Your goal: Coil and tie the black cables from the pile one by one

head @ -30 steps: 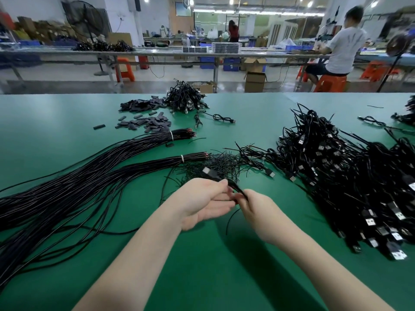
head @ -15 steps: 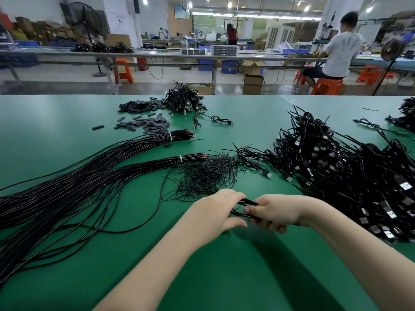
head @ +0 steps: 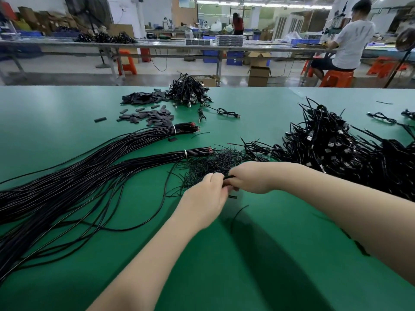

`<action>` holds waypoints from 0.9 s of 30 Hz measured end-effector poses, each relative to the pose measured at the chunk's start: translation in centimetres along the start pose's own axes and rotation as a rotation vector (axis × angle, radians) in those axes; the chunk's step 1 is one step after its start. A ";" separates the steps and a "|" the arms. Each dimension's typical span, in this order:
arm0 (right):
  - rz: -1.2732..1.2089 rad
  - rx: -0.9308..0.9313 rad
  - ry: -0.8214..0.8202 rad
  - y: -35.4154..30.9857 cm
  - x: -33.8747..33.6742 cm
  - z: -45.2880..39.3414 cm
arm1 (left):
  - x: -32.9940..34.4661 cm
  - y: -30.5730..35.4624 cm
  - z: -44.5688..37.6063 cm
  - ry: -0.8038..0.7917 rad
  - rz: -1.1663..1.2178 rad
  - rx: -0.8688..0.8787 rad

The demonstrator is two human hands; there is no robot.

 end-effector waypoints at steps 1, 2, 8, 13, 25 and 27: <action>0.120 -0.021 0.080 -0.3 -0.3 -0.2 | -0.2 -0.6 -0.1 0.026 -0.003 -0.007; 0.238 -0.031 0.163 -0.5 -0.6 -0.2 | -0.3 -1.1 -0.1 0.053 0.004 -0.011; 0.546 -0.119 0.438 -0.1 -2.5 -0.4 | -0.5 -2.1 -0.9 0.210 -0.020 -0.064; -0.389 0.141 0.941 5.5 -3.0 -0.5 | -1.9 -6.5 -0.2 0.507 0.318 -0.267; -0.364 0.201 0.743 4.3 -0.2 -4.7 | -1.9 -6.4 0.0 0.566 0.378 -0.232; -0.462 0.145 0.753 4.5 -0.5 -4.3 | -1.9 -6.5 0.0 0.562 0.385 -0.219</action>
Point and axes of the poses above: each hand's wrist, its own z-axis away from the middle knuckle, its own x-axis out of the palm, y = z × x, the point moved 6 cm from there along -z, towards the middle knuckle, and after that the axes turned 15 degrees about -y, right-handed, at the moved point
